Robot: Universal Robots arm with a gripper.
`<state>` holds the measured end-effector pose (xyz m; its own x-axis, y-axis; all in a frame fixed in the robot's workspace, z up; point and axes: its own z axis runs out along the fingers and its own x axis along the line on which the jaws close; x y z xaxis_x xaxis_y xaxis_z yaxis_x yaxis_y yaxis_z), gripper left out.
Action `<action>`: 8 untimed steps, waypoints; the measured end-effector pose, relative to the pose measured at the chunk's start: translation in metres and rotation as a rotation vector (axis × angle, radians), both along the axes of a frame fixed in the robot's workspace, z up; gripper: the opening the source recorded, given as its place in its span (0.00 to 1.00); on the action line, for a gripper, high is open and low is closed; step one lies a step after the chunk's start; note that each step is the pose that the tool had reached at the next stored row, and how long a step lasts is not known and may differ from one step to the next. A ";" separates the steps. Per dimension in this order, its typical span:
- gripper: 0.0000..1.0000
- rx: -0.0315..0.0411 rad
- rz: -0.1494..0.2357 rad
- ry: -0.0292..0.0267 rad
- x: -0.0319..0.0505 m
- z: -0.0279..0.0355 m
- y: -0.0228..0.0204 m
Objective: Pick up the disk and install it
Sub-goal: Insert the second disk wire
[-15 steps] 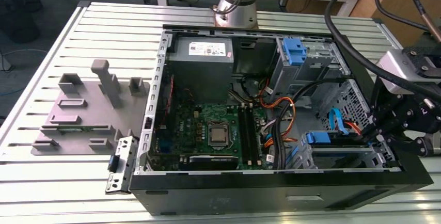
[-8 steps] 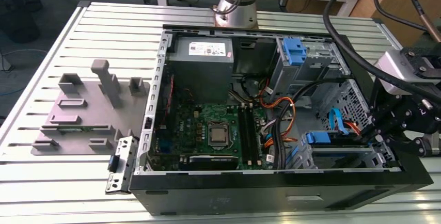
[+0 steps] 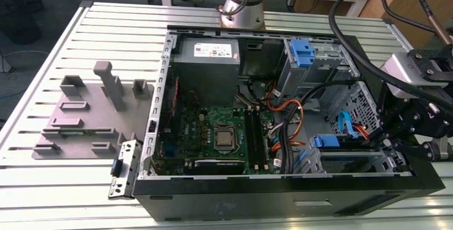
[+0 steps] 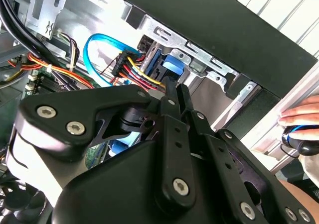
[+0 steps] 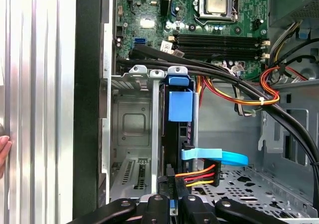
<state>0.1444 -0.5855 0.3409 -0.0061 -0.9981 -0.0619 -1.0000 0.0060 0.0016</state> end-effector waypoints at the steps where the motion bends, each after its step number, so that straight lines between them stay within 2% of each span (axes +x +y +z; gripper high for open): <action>1: 0.16 0.0000 0.000 0.0000 -0.0003 -0.0003 0.0000; 8: 0.16 0.0000 0.000 0.0000 -0.0009 -0.0017 0.0000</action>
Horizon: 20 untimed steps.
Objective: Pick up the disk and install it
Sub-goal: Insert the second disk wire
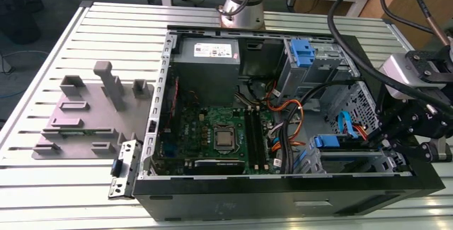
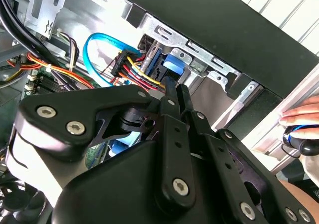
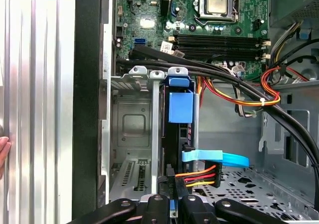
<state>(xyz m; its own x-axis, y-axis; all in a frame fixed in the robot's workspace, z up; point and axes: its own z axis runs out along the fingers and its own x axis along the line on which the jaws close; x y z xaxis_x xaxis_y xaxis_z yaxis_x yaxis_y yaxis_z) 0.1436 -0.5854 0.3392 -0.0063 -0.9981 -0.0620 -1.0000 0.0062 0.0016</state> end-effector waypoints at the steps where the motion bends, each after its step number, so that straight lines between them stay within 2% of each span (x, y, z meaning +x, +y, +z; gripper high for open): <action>1: 0.16 0.0001 0.000 0.0000 0.0000 -0.0003 0.0000; 11: 0.16 0.0000 0.000 0.0000 -0.0001 -0.0009 0.0000; 14: 0.18 0.0001 0.000 0.0000 -0.0001 -0.0011 0.0000; 15: 0.24 0.0000 0.000 0.0000 -0.0001 -0.0010 0.0000; 20: 0.24 -0.0006 0.000 0.0000 -0.0004 -0.0025 0.0000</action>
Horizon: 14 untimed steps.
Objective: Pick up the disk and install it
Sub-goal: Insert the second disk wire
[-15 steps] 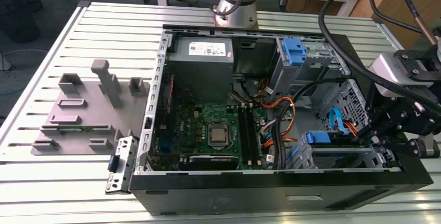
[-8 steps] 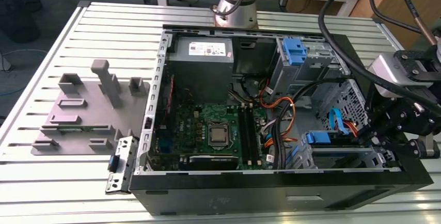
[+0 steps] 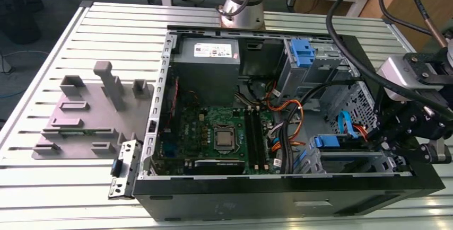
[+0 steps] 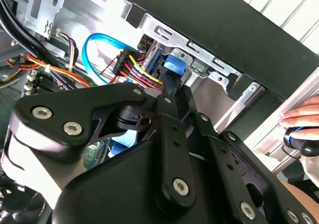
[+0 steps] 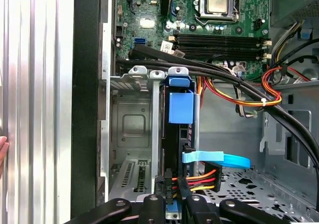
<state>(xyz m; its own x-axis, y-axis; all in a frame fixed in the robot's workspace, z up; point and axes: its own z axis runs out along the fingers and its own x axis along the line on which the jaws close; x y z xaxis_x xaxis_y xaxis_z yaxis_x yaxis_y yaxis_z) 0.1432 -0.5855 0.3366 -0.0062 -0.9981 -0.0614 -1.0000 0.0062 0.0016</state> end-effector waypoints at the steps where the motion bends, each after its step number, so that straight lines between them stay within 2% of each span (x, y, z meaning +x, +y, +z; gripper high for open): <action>1: 0.24 -0.0005 0.000 0.0000 -0.0001 -0.0004 0.0000; 7: 0.24 -0.0044 0.000 0.0000 -0.0007 -0.0015 -0.0001; 14: 0.24 -0.0046 0.000 0.0000 -0.0008 -0.0014 0.0000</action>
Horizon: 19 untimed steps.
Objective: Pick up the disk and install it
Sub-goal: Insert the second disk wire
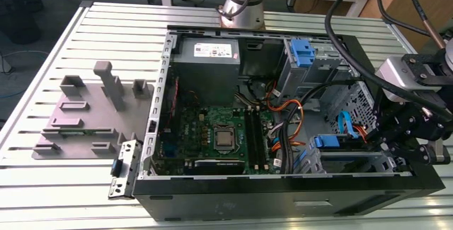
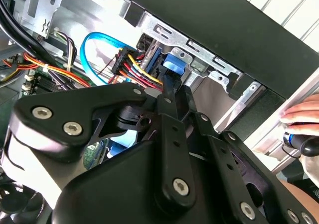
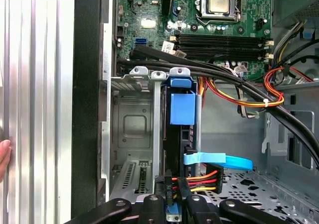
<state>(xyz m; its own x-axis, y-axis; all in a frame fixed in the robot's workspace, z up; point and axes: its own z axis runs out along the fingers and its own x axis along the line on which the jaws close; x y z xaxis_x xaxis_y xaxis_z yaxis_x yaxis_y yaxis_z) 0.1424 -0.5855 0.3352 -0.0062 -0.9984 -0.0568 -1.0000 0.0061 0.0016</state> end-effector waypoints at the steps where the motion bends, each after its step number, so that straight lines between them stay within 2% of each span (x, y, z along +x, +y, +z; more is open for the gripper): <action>1: 0.24 0.0000 0.000 0.0000 0.0000 0.0000 0.0000; 5: 0.22 -0.0001 0.000 0.0000 -0.0001 0.0000 0.0000; 6: 0.16 -0.0001 0.000 0.0000 -0.0001 0.0000 0.0000; 12: 0.16 0.0000 0.000 0.0000 -0.0001 0.0001 0.0000; 19: 0.16 0.0004 0.000 0.0000 -0.0002 0.0030 0.0002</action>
<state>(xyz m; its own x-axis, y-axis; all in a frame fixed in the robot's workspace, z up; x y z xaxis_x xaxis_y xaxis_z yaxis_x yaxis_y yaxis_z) 0.1423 -0.5853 0.3382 -0.0063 -0.9983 -0.0571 -1.0000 0.0062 0.0016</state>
